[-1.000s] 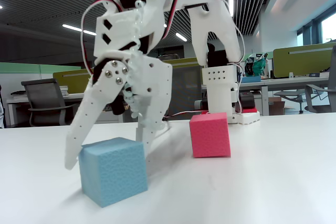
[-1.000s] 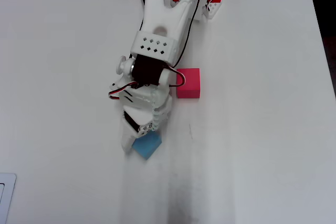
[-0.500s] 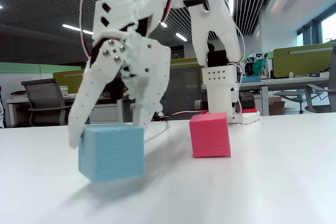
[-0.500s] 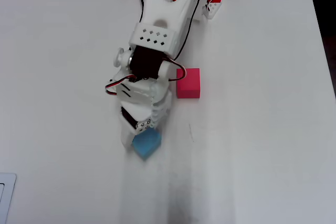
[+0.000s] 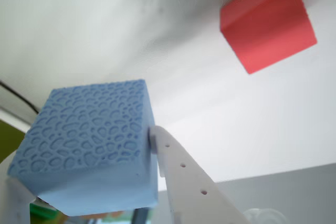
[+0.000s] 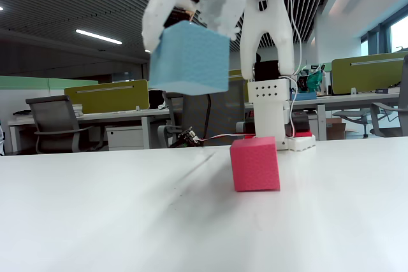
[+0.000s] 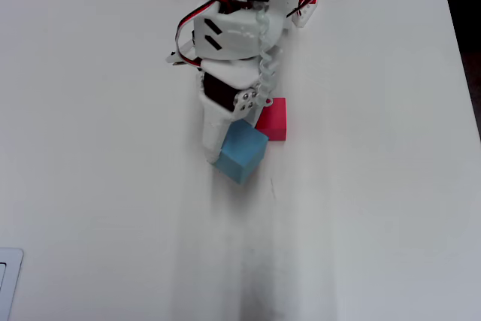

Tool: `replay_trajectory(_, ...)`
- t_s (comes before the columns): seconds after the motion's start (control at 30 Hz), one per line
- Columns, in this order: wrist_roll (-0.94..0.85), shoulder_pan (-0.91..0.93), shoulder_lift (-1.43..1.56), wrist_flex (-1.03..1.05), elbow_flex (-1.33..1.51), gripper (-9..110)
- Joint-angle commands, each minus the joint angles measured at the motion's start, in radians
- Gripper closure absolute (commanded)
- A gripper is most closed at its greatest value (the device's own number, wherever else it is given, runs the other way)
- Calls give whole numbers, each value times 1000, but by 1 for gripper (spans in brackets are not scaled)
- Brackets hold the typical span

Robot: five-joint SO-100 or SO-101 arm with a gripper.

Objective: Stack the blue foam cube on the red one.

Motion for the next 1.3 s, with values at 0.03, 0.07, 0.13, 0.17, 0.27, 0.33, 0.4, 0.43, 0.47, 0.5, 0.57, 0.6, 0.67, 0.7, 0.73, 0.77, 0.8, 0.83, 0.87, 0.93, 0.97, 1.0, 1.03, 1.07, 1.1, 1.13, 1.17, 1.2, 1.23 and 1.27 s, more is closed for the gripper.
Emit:
replay_trajectory(0.03,-58,-23,184,3,132,76)
replay_trajectory(0.07,-78,-28,213,3,164,76)
replay_trajectory(0.13,-124,-34,268,3,219,76)
replay_trajectory(0.17,-149,-35,293,5,247,76)
replay_trajectory(0.27,-233,-41,367,8,325,77)
replay_trajectory(0.33,-281,-44,414,11,382,77)
replay_trajectory(0.4,-310,-52,451,14,428,77)
replay_trajectory(0.43,-324,-58,469,14,451,77)
replay_trajectory(0.47,-334,-66,485,15,472,77)
replay_trajectory(0.5,-342,-74,502,15,492,77)
replay_trajectory(0.57,-354,-95,531,15,529,77)
replay_trajectory(0.6,-359,-106,545,17,545,77)
replay_trajectory(0.67,-360,-130,566,17,568,77)
replay_trajectory(0.7,-360,-143,572,18,574,77)
replay_trajectory(0.73,-360,-160,580,18,575,78)
replay_trajectory(0.77,-360,-172,583,18,575,78)
replay_trajectory(0.8,-360,-186,586,17,575,78)
replay_trajectory(0.83,-360,-196,588,17,575,78)
replay_trajectory(0.87,-360,-206,589,14,578,78)
replay_trajectory(0.93,-362,-224,591,9,591,78)
replay_trajectory(0.97,-367,-229,591,2,601,78)
replay_trajectory(1.0,-374,-230,591,-8,614,78)
replay_trajectory(1.03,-382,-230,591,-18,629,78)
replay_trajectory(1.07,-393,-227,594,-25,646,78)
replay_trajectory(1.1,-403,-221,597,-31,664,78)
replay_trajectory(1.13,-426,-196,607,-31,699,78)
replay_trajectory(1.17,-437,-184,612,-29,712,78)
replay_trajectory(1.2,-446,-172,617,-28,724,78)
replay_trajectory(1.23,-457,-161,620,-28,735,78)
replay_trajectory(1.27,-466,-150,623,-34,747,78)
